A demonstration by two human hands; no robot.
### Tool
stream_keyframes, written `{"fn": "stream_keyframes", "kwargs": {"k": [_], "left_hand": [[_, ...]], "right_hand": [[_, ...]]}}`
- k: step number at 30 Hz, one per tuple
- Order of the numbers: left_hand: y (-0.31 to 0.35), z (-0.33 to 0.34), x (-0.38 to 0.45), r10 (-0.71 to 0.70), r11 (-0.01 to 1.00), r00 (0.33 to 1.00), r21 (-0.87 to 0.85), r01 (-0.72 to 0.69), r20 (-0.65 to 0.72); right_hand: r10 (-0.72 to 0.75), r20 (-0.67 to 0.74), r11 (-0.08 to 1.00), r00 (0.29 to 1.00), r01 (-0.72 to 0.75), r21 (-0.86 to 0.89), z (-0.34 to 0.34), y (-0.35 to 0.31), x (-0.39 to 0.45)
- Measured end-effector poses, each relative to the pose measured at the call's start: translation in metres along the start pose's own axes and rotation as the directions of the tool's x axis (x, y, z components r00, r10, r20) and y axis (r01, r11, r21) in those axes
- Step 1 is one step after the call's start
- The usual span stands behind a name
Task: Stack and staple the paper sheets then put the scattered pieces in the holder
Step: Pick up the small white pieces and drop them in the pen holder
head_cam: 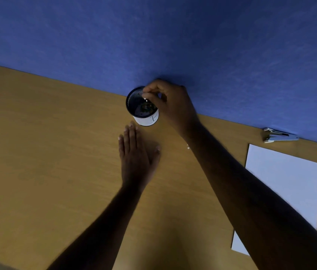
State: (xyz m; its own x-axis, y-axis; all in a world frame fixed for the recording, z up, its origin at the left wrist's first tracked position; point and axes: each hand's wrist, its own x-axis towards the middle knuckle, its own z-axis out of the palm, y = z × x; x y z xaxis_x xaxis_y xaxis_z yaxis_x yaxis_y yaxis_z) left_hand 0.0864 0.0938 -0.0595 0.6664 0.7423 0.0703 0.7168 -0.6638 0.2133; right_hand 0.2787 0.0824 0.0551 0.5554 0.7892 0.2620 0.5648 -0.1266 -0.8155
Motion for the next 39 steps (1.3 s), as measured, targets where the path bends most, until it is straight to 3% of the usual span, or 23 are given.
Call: {"fn": "stream_keyframes", "kwargs": {"k": [6,13,17,22,27,31,33,39], "left_hand": [[-0.001,0.001,-0.002,0.011,1.0,1.0,0.003,-0.011,-0.005],[-0.001,0.001,-0.001,0.016,1.0,1.0,0.004,-0.016,-0.005],[-0.001,0.0,-0.001,0.018,1.0,1.0,-0.001,-0.018,-0.011],[-0.001,0.001,-0.002,0.02,1.0,1.0,0.014,-0.019,-0.013],[-0.001,0.001,-0.002,0.02,1.0,1.0,0.022,-0.02,0.002],[-0.001,0.001,-0.001,0.02,1.0,1.0,0.018,-0.02,0.007],[-0.001,0.001,-0.001,0.016,1.0,1.0,0.013,-0.016,0.007],[-0.001,0.001,-0.002,0.02,1.0,1.0,0.01,-0.02,0.006]], "right_hand": [[-0.047,0.066,0.997,0.997,0.051,-0.058,-0.037,0.002,-0.035],[0.181,0.218,0.938,0.959,-0.102,-0.332,-0.061,0.058,-0.103],[0.238,0.288,0.904,0.928,-0.103,-0.415,-0.058,0.07,-0.133],[0.234,0.248,0.865,0.94,-0.085,-0.495,-0.051,0.079,-0.154],[0.181,0.244,0.903,0.953,-0.063,-0.425,-0.052,0.081,-0.172],[0.248,0.123,0.881,0.961,-0.171,-0.44,-0.06,0.095,-0.18],[0.202,0.094,0.875,0.975,-0.136,-0.465,-0.062,0.097,-0.186],[0.132,0.197,0.842,0.971,-0.005,-0.539,-0.046,0.076,-0.197]]}}
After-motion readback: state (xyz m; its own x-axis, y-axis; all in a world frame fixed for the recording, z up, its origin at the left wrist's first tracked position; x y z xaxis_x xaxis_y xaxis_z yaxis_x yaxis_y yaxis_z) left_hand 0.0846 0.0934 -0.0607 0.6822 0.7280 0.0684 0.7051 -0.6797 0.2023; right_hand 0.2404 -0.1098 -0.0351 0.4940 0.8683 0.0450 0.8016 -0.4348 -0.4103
